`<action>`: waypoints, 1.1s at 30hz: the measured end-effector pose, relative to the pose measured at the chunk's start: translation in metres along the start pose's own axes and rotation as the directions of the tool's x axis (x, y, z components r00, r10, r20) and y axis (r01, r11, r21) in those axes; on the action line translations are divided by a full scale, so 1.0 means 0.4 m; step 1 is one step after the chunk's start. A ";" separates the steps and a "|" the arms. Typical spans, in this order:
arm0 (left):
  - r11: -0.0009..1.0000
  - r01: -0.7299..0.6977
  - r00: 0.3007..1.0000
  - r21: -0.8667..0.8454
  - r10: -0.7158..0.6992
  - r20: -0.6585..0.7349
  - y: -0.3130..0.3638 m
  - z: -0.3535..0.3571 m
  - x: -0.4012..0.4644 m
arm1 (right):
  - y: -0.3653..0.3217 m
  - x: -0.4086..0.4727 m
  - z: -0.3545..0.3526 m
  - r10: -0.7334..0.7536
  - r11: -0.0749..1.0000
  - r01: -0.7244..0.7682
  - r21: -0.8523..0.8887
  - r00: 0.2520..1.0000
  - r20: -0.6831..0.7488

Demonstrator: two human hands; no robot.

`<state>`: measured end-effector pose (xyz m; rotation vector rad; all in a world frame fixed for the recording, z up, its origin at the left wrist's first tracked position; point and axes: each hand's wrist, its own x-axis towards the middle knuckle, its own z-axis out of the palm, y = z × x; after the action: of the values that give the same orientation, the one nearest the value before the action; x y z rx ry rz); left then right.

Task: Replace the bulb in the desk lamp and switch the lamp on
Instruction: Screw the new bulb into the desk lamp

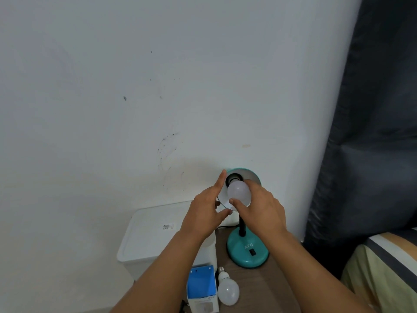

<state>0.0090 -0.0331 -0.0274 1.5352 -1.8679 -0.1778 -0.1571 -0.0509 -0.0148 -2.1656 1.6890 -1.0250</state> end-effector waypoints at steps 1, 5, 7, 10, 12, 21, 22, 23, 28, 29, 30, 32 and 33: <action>1.000 0.006 1.000 0.007 -0.006 0.008 0.003 -0.002 -0.001 | 0.000 0.000 -0.001 0.005 1.000 -0.005 0.016 1.000 0.001; 0.998 0.037 0.997 0.044 -0.040 0.067 0.020 -0.017 -0.011 | 0.006 -0.015 -0.003 -0.018 0.998 0.017 0.063 1.000 0.015; 0.997 0.053 0.994 0.056 -0.058 0.088 0.030 -0.025 -0.020 | 0.014 -0.030 -0.003 -0.053 0.994 0.055 0.092 0.998 -0.019; 0.995 0.088 0.993 0.043 -0.091 0.078 0.036 -0.041 -0.047 | 0.023 -0.063 -0.009 -0.140 0.980 0.152 0.132 0.986 -0.095; 0.993 0.112 0.991 0.043 -0.114 0.063 0.030 -0.055 -0.077 | 0.027 -0.093 -0.015 -0.172 0.968 0.189 0.167 0.979 -0.111; 0.951 0.297 0.955 0.084 -0.296 -0.017 -0.063 -0.145 -0.270 | 0.043 -0.241 0.011 -0.209 0.953 0.187 0.239 0.975 0.071; 0.944 0.316 0.949 0.093 -0.315 -0.026 -0.077 -0.155 -0.291 | 0.046 -0.253 0.023 -0.210 0.952 0.175 0.253 0.970 0.120; 0.937 0.335 0.942 0.097 -0.334 -0.034 -0.092 -0.165 -0.310 | 0.046 -0.263 0.034 -0.202 0.953 0.155 0.259 0.965 0.165; 0.883 0.450 0.893 0.131 -0.442 -0.086 -0.162 -0.208 -0.383 | 0.019 -0.285 0.079 -0.154 0.959 0.063 0.277 0.935 0.320; 0.866 0.485 0.874 0.124 -0.477 -0.089 -0.174 -0.214 -0.394 | 0.012 -0.281 0.087 -0.141 0.960 0.042 0.276 0.926 0.350; 0.850 0.516 0.857 0.108 -0.509 -0.085 -0.184 -0.220 -0.403 | 0.005 -0.276 0.096 -0.125 0.960 0.016 0.279 0.919 0.375; 0.822 0.566 0.824 0.057 -0.563 -0.066 -0.206 -0.229 -0.417 | -0.005 -0.260 0.118 -0.103 0.957 -0.022 0.288 0.905 0.413; 0.807 0.590 0.807 0.030 -0.588 -0.050 -0.217 -0.233 -0.422 | -0.010 -0.251 0.130 -0.103 0.955 -0.031 0.296 0.898 0.427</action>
<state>0.1424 0.1239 -0.0746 2.0998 -1.3102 -0.3863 -0.1315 0.0294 -0.0899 -2.0390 1.2077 -0.6721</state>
